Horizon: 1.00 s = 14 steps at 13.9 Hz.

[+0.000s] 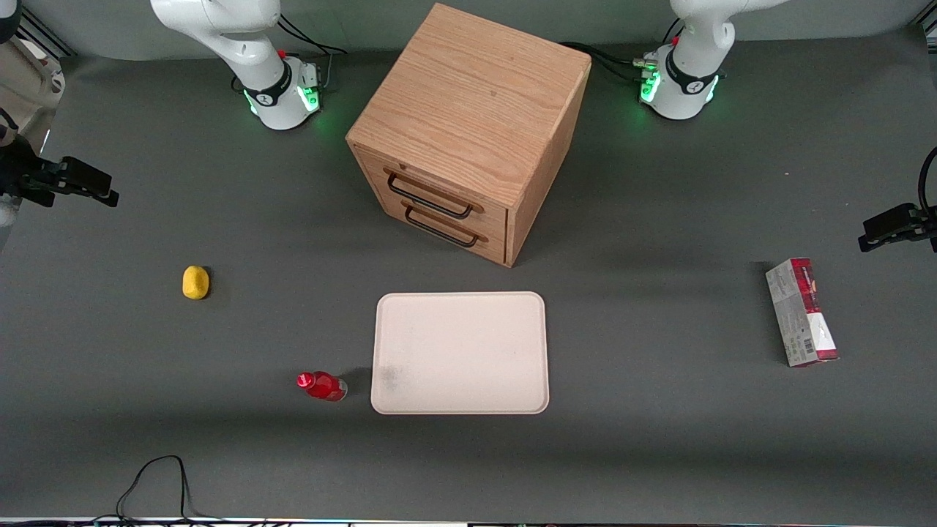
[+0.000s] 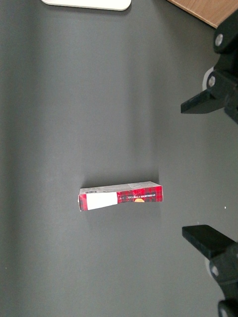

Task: Place coke bottle on tray
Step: 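Lift the right gripper off its rest and swing it out over the table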

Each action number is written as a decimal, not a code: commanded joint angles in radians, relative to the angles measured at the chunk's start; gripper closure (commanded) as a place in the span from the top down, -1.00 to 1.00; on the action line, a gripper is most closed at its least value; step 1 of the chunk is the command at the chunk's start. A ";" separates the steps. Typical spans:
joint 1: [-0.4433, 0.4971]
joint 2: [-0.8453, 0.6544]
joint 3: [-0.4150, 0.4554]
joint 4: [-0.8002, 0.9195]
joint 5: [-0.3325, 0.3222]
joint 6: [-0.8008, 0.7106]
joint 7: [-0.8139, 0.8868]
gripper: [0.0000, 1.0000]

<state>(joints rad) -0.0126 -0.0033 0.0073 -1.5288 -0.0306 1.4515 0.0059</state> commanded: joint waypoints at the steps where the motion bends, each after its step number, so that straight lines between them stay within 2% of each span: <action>1: 0.052 0.003 -0.004 0.007 0.001 -0.008 0.023 1.00; 6: 0.181 0.106 -0.003 0.149 0.032 -0.008 0.184 1.00; 9: 0.236 0.210 -0.003 0.283 0.081 -0.039 0.239 1.00; 14: 0.253 0.523 0.026 0.659 0.075 -0.125 0.233 1.00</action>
<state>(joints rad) 0.2391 0.3375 0.0337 -1.1017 0.0322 1.3896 0.2260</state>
